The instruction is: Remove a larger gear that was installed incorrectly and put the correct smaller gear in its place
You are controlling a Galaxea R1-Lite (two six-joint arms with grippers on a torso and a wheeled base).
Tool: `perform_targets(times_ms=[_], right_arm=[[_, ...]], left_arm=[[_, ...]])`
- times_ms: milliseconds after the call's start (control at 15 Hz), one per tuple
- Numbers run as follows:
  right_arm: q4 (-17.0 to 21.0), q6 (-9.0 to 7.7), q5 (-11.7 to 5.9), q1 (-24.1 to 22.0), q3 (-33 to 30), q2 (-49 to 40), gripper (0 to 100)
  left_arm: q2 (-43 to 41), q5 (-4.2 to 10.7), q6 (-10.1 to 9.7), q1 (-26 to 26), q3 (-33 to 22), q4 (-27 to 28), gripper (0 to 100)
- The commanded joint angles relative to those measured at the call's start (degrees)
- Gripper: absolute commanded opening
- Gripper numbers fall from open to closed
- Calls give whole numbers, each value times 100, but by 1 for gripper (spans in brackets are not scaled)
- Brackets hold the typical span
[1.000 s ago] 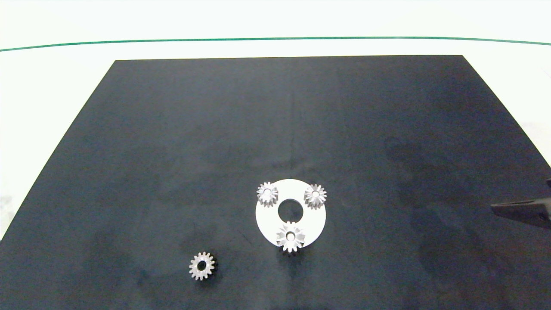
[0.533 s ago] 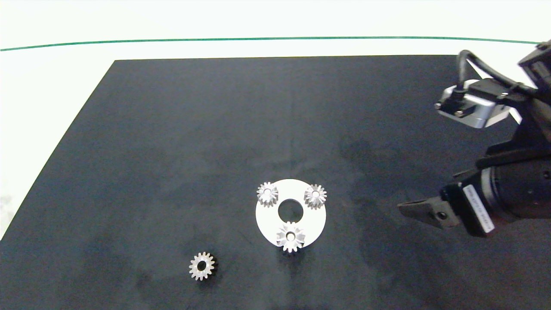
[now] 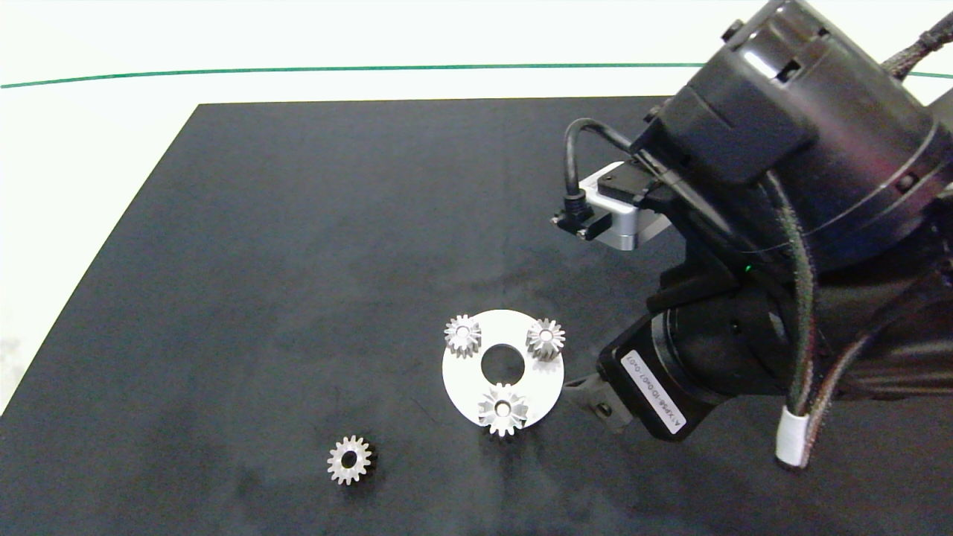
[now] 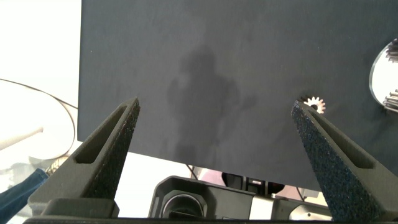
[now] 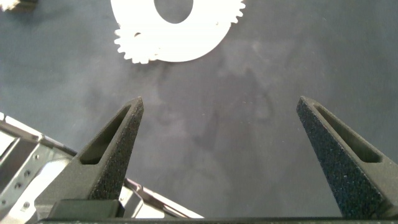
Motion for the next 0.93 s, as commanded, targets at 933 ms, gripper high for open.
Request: perform_targets(times_ms=[933], right_arm=[[702,-91,-40,307,-1057,1903,100]], left_arm=[[1,8,-10,31,-1,37,100]])
